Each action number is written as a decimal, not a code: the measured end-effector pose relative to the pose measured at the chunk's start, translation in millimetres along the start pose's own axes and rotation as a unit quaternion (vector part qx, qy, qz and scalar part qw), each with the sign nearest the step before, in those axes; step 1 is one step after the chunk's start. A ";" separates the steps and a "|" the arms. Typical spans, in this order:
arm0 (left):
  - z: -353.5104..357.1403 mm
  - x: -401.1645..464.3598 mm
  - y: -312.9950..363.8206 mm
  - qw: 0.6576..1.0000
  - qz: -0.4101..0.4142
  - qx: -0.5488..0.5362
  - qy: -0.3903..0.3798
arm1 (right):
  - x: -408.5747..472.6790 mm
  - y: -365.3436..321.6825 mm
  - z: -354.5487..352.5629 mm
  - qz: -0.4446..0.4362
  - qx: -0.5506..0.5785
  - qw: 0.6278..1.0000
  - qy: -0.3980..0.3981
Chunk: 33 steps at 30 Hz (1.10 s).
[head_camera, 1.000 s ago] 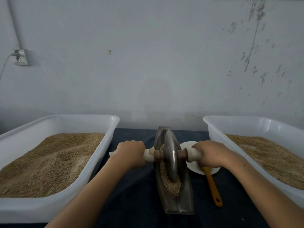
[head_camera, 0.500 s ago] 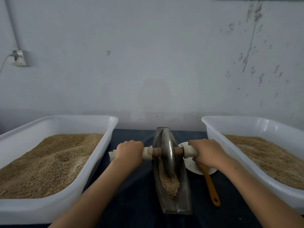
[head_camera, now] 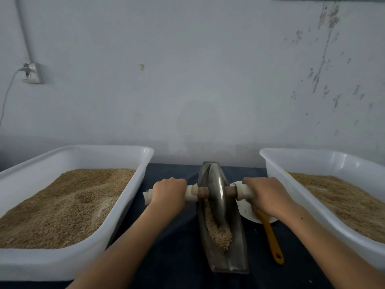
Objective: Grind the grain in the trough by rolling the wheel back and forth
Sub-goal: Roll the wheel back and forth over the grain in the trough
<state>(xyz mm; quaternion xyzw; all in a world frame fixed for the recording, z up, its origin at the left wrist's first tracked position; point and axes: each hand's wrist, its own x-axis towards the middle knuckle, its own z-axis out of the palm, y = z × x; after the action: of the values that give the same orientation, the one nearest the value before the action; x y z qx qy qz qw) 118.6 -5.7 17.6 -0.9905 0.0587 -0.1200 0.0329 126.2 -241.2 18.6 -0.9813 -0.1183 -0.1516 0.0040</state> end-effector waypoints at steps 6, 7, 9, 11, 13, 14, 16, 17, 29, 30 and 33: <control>4.8 0.5 -2.2 0.999 0.003 -0.036 0.022 | 3.8 1.4 7.4 -0.023 -0.038 0.997 0.066; 3.9 0.6 -3.1 0.999 0.004 -0.035 0.007 | 3.6 1.5 5.8 -0.022 -0.042 0.997 0.053; 1.2 1.0 -4.8 0.999 0.007 -0.031 -0.031 | 3.3 1.4 -1.1 -0.017 -0.042 0.999 0.002; -2.8 1.4 -6.1 0.997 0.013 -0.021 -0.070 | 3.5 1.5 -9.8 -0.010 -0.030 0.997 -0.077; -7.0 0.8 -6.3 0.995 0.020 -0.011 -0.098 | 3.1 2.1 -16.2 -0.002 -0.023 0.989 -0.148; -8.8 0.7 -6.2 0.994 0.022 -0.009 -0.109 | 2.7 2.6 -17.7 0.002 -0.019 0.985 -0.172; -10.7 0.9 -5.5 0.992 0.022 -0.006 -0.120 | 1.9 3.3 -19.0 0.010 -0.006 0.980 -0.197; -10.9 0.9 -5.0 0.992 0.022 -0.003 -0.121 | 1.8 3.5 -19.3 0.012 -0.002 0.980 -0.200; 8.8 0.6 -3.2 0.998 -0.011 -0.052 0.022 | 3.2 2.4 5.9 -0.048 -0.046 0.995 0.080; 8.5 0.4 -3.5 0.998 -0.010 -0.053 0.020 | 3.6 2.7 6.0 -0.049 -0.047 0.995 0.079; 4.1 0.0 -3.7 0.999 -0.002 -0.035 -0.002 | 3.5 4.1 1.8 -0.038 -0.049 0.998 0.028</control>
<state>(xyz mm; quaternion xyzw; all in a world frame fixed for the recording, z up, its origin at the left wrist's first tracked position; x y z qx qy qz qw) 120.0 -1.9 13.9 -0.9914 0.0608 -0.1161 -0.0024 130.9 -244.3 18.1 -0.9706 -0.1478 -0.1844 -0.0463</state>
